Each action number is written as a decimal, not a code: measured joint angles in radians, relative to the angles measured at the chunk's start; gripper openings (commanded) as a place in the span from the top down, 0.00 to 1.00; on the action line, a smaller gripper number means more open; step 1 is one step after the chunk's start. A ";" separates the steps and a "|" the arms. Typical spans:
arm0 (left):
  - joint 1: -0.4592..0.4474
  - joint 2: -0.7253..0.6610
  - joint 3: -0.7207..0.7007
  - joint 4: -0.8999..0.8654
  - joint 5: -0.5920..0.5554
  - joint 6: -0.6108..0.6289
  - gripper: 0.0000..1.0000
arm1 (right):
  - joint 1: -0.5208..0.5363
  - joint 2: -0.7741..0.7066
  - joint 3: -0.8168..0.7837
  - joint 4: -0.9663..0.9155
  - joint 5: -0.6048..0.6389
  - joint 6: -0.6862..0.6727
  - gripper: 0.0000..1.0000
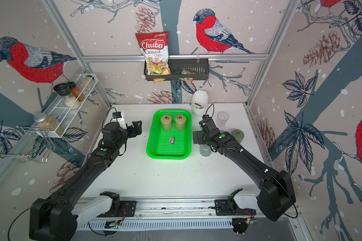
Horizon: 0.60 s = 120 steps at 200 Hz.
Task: Take the tea canister out of the basket
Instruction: Place the tea canister at the center of the board.
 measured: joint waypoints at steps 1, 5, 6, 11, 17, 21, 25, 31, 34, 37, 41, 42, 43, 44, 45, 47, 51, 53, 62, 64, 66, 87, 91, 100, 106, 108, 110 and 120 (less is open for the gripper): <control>0.000 0.000 0.000 0.000 0.000 0.000 0.03 | 0.003 0.003 0.004 0.004 0.000 -0.001 0.00; 0.000 0.000 0.000 0.000 0.001 -0.001 0.03 | 0.008 0.010 0.015 0.011 0.000 -0.008 0.00; 0.000 0.000 0.000 0.000 0.001 -0.002 0.03 | 0.009 0.011 0.018 0.013 0.000 -0.011 0.00; 0.000 0.000 0.000 0.000 0.001 -0.007 0.03 | 0.014 0.023 0.033 0.026 -0.002 -0.017 0.00; 0.000 0.000 0.000 0.000 0.002 -0.011 0.03 | 0.020 0.044 0.057 0.039 -0.003 -0.019 0.00; 0.000 0.000 0.000 0.000 0.003 -0.016 0.03 | 0.023 0.060 0.074 0.047 -0.004 -0.023 0.00; 0.000 0.000 0.000 0.000 0.003 -0.017 0.03 | 0.026 0.077 0.092 0.053 -0.005 -0.029 0.00; 0.000 -0.002 0.000 0.000 0.004 -0.017 0.03 | 0.027 0.106 0.119 0.063 -0.010 -0.040 0.00; 0.000 -0.002 0.000 0.000 0.004 -0.017 0.03 | 0.027 0.122 0.134 0.070 -0.011 -0.043 0.00; 0.000 -0.002 0.000 0.000 0.005 -0.017 0.03 | 0.027 0.140 0.148 0.076 -0.014 -0.044 0.00; 0.000 -0.003 0.001 0.000 0.006 -0.018 0.03 | 0.027 0.163 0.167 0.082 -0.014 -0.047 0.00; 0.000 -0.003 0.001 0.000 0.006 -0.018 0.03 | 0.027 0.167 0.172 0.083 -0.014 -0.048 0.00; 0.000 -0.003 0.001 0.000 0.007 -0.018 0.03 | 0.027 0.172 0.176 0.083 -0.015 -0.050 0.00; 0.000 -0.003 0.001 0.000 0.008 -0.018 0.03 | 0.027 0.177 0.180 0.083 -0.016 -0.051 0.00; 0.000 -0.003 0.001 0.000 0.008 -0.018 0.03 | 0.027 0.186 0.188 0.083 -0.018 -0.054 0.00; 0.000 -0.003 0.002 0.000 0.010 -0.018 0.03 | 0.027 0.196 0.197 0.085 -0.018 -0.057 0.00; 0.000 -0.003 0.002 0.000 0.016 -0.018 0.03 | 0.026 0.223 0.220 0.087 -0.021 -0.066 0.00; 0.000 -0.003 0.002 0.001 0.017 -0.018 0.03 | 0.026 0.238 0.233 0.090 -0.023 -0.070 0.00; 0.000 -0.003 0.004 0.001 0.020 -0.021 0.03 | 0.024 0.295 0.282 0.092 -0.034 -0.074 0.00; -0.001 -0.003 0.004 0.001 0.020 -0.021 0.03 | 0.024 0.311 0.296 0.088 -0.036 -0.075 0.00; -0.002 -0.003 0.005 0.001 0.020 -0.021 0.03 | 0.024 0.320 0.305 0.088 -0.036 -0.077 0.00; -0.002 -0.004 0.006 0.000 0.021 -0.021 0.03 | 0.013 0.458 0.440 0.079 -0.068 -0.098 0.00; -0.002 -0.004 0.006 0.000 0.021 -0.021 0.03 | 0.011 0.483 0.466 0.074 -0.075 -0.100 0.00; -0.002 -0.004 0.006 0.000 0.021 -0.021 0.03 | 0.004 0.536 0.523 0.070 -0.084 -0.108 0.00; -0.002 -0.004 0.007 0.000 0.022 -0.021 0.03 | 0.002 0.574 0.561 0.066 -0.093 -0.119 0.00; -0.002 -0.004 0.008 0.000 0.022 -0.021 0.03 | 0.001 0.583 0.571 0.065 -0.095 -0.121 0.00; -0.002 -0.004 0.008 0.000 0.022 -0.021 0.03 | -0.001 0.596 0.585 0.062 -0.100 -0.121 0.00; -0.003 -0.004 0.010 0.000 0.022 -0.021 0.03 | -0.005 0.649 0.639 0.048 -0.112 -0.122 0.00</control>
